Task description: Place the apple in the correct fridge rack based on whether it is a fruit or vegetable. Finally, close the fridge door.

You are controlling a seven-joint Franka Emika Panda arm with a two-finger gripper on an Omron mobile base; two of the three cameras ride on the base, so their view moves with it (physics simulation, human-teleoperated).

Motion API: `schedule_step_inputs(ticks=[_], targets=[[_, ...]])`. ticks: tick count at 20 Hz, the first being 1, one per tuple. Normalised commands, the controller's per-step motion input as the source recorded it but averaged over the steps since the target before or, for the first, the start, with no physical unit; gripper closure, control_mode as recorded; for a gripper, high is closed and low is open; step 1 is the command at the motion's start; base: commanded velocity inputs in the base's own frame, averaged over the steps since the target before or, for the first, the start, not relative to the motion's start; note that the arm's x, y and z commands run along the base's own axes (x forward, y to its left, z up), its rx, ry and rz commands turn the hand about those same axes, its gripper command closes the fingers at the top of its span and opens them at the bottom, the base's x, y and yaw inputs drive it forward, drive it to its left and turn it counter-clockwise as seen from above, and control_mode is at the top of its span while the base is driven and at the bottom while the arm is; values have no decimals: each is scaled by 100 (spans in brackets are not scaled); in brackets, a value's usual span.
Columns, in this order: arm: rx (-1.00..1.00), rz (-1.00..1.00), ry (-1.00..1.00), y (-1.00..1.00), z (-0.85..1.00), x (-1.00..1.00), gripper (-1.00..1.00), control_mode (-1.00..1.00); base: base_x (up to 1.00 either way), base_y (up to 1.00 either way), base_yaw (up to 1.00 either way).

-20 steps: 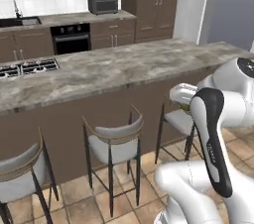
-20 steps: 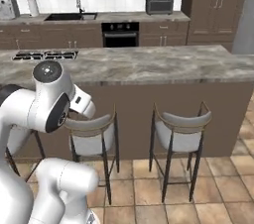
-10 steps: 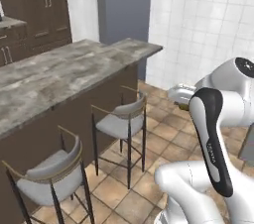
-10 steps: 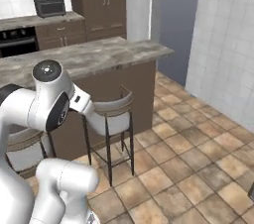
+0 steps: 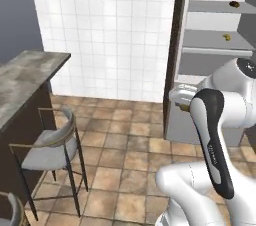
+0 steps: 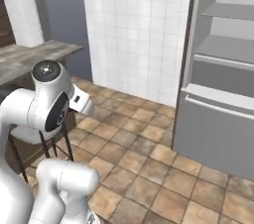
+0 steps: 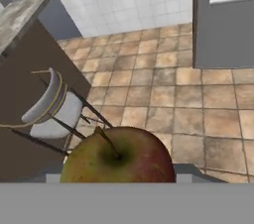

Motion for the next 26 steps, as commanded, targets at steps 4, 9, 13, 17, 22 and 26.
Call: schedule_step_inputs(ticks=[4, 9, 13, 17, 22, 26], targets=[[0, 0, 0, 0, 0, 0, 100, 100, 45, -13, -60], [0, 0, 0, 0, 0, 0, 100, 100, 71, -36, -44], [0, 0, 0, 0, 0, 0, 100, 100, 65, -63, -30], [0, 0, 0, 0, 0, 0, 100, 100, 43, -81, -20], [0, 0, 0, 0, 0, 0, 100, 100, 49, -37, -6], [0, 0, 0, 0, 0, 0, 100, 100, 71, 0, 0]])
